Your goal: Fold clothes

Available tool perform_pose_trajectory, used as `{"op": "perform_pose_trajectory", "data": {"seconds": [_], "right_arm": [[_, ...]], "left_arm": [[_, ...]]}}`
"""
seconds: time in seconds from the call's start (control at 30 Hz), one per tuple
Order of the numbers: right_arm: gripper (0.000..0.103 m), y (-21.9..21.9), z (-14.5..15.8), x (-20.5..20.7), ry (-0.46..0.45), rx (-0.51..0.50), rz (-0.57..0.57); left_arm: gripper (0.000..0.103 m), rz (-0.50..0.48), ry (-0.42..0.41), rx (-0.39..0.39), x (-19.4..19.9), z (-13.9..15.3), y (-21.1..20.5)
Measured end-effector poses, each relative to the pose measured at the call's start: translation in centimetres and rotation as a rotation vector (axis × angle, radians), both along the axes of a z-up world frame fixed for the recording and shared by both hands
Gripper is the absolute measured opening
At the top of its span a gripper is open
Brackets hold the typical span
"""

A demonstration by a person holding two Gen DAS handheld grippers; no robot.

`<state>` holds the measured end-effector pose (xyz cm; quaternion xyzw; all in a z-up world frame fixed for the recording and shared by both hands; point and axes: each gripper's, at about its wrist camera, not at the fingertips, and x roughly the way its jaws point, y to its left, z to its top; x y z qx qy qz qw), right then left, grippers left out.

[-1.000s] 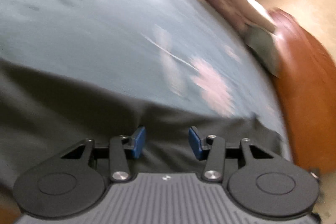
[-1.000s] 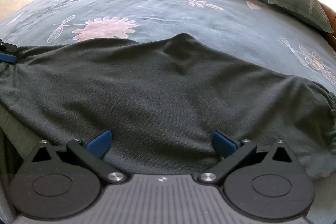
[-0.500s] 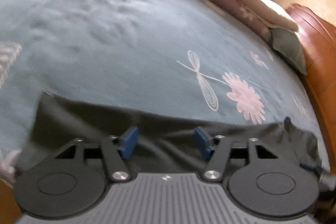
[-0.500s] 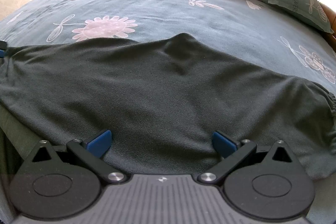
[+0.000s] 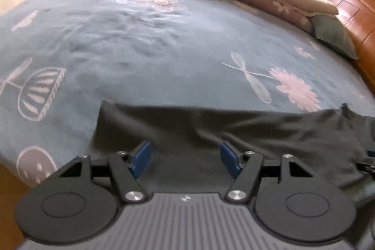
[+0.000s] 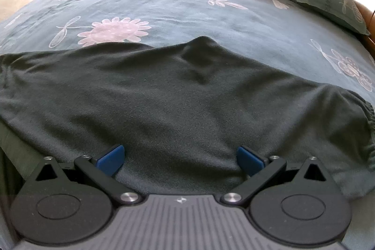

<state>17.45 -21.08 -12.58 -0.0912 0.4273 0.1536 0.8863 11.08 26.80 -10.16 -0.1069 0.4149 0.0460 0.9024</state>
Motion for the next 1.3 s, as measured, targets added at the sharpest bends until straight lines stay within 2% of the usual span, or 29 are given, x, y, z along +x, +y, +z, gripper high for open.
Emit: {"op": "perform_pose_trajectory", "data": {"seconds": [0.07,0.17,0.23,0.33,0.4,0.47,0.5,0.6,0.73,0.83,0.9,0.97,1.0,1.13,1.2,1.3], "right_arm": [[0.103,0.0,0.2,-0.1,0.007,-0.009,0.001],[0.103,-0.1,1.0,-0.2,0.015,-0.016,-0.001],[0.103,-0.6,1.9,-0.4,-0.02,0.009,-0.008],[0.103,-1.4,2.6,0.1,-0.066,0.022,-0.04],[0.103,-2.4,2.4,0.5,-0.074,0.022,-0.072],[0.103,-4.0,1.7,0.7,-0.058,0.022,-0.121],[0.103,-4.9,1.2,0.7,-0.034,0.027,-0.146],[0.103,-8.0,0.2,0.1,0.031,0.074,-0.2],[0.103,-11.1,1.9,0.1,-0.023,0.115,-0.242],[0.103,-13.2,2.3,2.4,-0.068,0.121,-0.305],[0.103,-14.5,1.5,3.9,-0.056,0.145,-0.332],[0.103,-16.2,0.0,4.7,-0.007,0.099,-0.373],[0.103,-16.9,-0.4,4.5,-0.011,0.085,-0.379],[0.103,-19.3,0.3,3.3,-0.022,0.155,-0.385],[0.103,-19.3,1.3,3.3,-0.033,0.172,-0.417],[0.103,-18.2,2.5,4.4,-0.094,0.212,-0.389]], "left_arm": [[0.066,0.035,0.052,0.049,0.5,-0.8,-0.1],[0.066,0.016,0.024,0.049,0.0,0.0,-0.5],[0.067,-0.013,-0.024,0.048,-0.2,0.9,-1.3],[0.069,-0.066,-0.06,0.144,0.3,1.4,-3.4],[0.069,-0.071,-0.045,0.166,1.0,0.8,-3.9],[0.07,-0.032,-0.005,0.147,1.4,-0.3,-3.1],[0.071,0.014,0.042,0.146,1.5,-1.2,-2.3],[0.071,0.038,0.022,0.141,0.6,-1.2,-1.2],[0.071,0.05,0.041,0.134,0.6,-0.8,-0.9],[0.071,0.066,0.034,0.109,1.2,-1.0,-0.9],[0.071,0.079,0.029,0.096,1.3,-1.1,-1.0],[0.072,0.096,0.022,0.088,0.9,-1.0,-1.1],[0.072,0.111,0.024,0.084,0.6,-0.9,-0.9],[0.071,0.131,0.051,0.069,0.0,-0.4,0.0],[0.071,0.11,0.027,0.045,0.3,0.4,-0.5],[0.071,0.052,-0.009,0.015,1.2,1.3,-2.2]]}}
